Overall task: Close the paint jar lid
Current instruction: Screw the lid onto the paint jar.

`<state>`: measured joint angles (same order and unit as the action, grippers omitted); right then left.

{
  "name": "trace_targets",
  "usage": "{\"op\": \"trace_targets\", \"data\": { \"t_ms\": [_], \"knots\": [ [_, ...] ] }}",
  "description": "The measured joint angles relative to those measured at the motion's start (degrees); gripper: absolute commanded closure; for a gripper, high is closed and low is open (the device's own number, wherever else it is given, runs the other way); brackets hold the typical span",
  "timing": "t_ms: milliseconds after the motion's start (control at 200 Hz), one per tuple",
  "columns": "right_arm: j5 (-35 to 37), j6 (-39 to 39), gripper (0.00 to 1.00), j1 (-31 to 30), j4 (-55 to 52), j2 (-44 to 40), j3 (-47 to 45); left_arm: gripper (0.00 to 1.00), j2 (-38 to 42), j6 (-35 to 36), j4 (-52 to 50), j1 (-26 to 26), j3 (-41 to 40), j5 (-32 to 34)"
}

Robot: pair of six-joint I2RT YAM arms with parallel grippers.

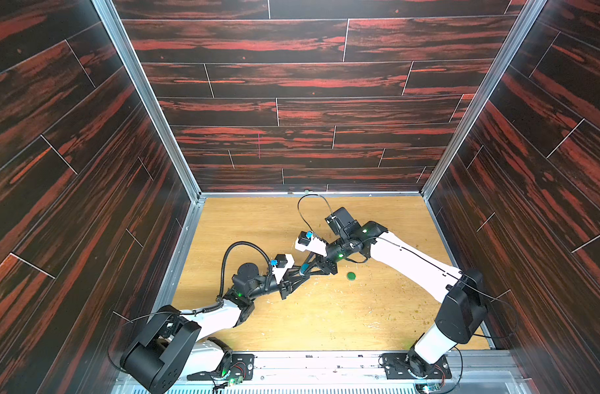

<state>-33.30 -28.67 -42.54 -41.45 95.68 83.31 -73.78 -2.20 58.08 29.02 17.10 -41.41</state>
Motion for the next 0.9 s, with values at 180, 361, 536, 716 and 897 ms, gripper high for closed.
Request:
{"op": "trace_targets", "data": {
  "t_ms": [180, 361, 536, 716, 897],
  "knots": [
    [3.8, 8.1, 0.79, -0.9, 4.2, -0.1, -0.8, 0.89, 0.0, 0.5, -0.3, -0.2, 0.0, 3.7],
    [11.8, 19.9, 0.82, -3.3, 8.7, -0.6, -1.7, 0.92, 0.0, 0.9, -0.7, -0.3, 0.0, 8.2],
    [24.2, 31.8, 0.86, -8.0, 11.5, -1.3, -2.0, 0.93, 0.0, 1.4, -0.6, -0.4, 0.0, 11.8],
    [37.5, 45.8, 0.87, -12.7, 12.1, -1.0, -1.2, 0.94, -0.2, 1.4, -0.3, -0.4, 0.0, 14.5],
    [49.1, 59.1, 0.83, -16.6, 8.7, 2.3, 3.5, 0.94, -1.2, 1.2, 1.6, -0.4, 0.0, 16.8]
  ]
}}
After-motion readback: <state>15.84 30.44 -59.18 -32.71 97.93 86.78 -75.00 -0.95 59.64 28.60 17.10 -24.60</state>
